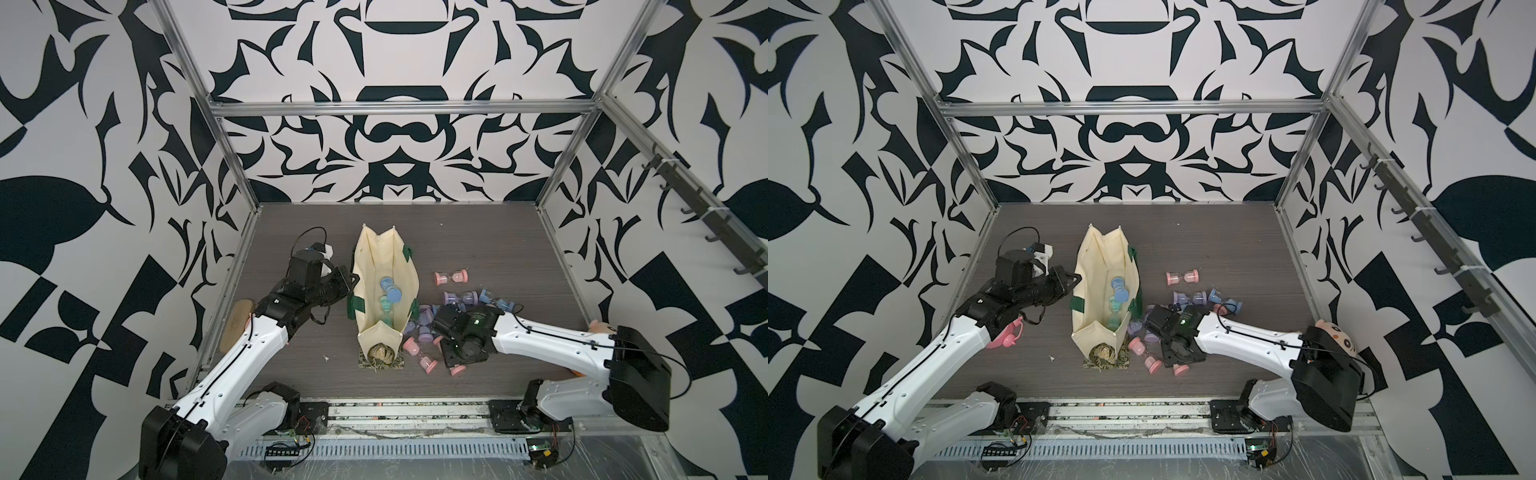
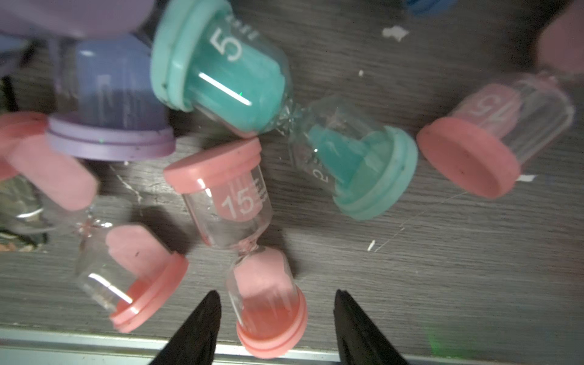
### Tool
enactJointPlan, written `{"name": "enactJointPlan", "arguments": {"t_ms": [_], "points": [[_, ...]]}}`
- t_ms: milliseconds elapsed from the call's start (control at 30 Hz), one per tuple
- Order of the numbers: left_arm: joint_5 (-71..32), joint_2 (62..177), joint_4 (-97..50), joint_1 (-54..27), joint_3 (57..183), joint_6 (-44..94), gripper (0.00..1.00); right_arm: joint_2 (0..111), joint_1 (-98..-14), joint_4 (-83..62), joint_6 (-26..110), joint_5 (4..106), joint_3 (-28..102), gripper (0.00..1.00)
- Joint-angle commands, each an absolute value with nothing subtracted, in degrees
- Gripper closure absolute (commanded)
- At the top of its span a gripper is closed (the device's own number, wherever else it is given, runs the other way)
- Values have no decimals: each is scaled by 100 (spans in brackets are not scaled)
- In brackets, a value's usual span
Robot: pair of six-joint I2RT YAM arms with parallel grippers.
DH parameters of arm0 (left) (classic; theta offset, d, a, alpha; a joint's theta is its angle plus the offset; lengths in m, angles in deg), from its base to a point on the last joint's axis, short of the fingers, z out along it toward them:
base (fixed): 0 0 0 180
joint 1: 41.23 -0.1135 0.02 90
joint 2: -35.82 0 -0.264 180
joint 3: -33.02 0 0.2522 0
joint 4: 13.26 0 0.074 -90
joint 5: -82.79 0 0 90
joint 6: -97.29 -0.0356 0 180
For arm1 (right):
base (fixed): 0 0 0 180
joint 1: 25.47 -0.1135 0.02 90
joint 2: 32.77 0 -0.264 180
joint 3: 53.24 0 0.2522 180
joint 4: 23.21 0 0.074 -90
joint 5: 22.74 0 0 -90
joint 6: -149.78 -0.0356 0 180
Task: Put the hourglass into the canvas bag
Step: Pick up the hourglass from the center of the board.
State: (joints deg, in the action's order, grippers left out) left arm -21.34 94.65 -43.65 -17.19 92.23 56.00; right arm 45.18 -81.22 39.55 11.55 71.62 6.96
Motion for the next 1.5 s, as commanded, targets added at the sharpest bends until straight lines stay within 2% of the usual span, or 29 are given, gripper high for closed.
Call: {"name": "enactJointPlan", "arguments": {"t_ms": [0,233,567,667,900,1033,1267,1467], "points": [[-2184,9438,-4579,-1672,9098,5632,100,4615,-8176,3901,1082,7004,696,37],[-2171,9428,-4588,-1675,9121,5651,100,5077,-8179,3677,1152,6957,620,39],[-2163,9435,-4591,-1666,9092,5675,100,5495,-8172,3479,1145,6928,511,53],[-2162,9435,-4585,-1669,9099,5679,100,5470,-8172,3407,1126,6928,439,61],[-2161,9438,-4588,-1653,9090,5702,100,5094,-8172,3599,1152,7204,545,89],[-2162,9420,-4592,-1653,9090,5721,100,4552,-8173,3969,1153,7472,796,99],[-2115,9359,-4662,-1651,9139,5749,100,3538,-8174,4504,1112,8100,1943,100],[-2099,9287,-4689,-1650,9100,5796,100,3589,-8180,4755,1364,8525,3444,100]]}}
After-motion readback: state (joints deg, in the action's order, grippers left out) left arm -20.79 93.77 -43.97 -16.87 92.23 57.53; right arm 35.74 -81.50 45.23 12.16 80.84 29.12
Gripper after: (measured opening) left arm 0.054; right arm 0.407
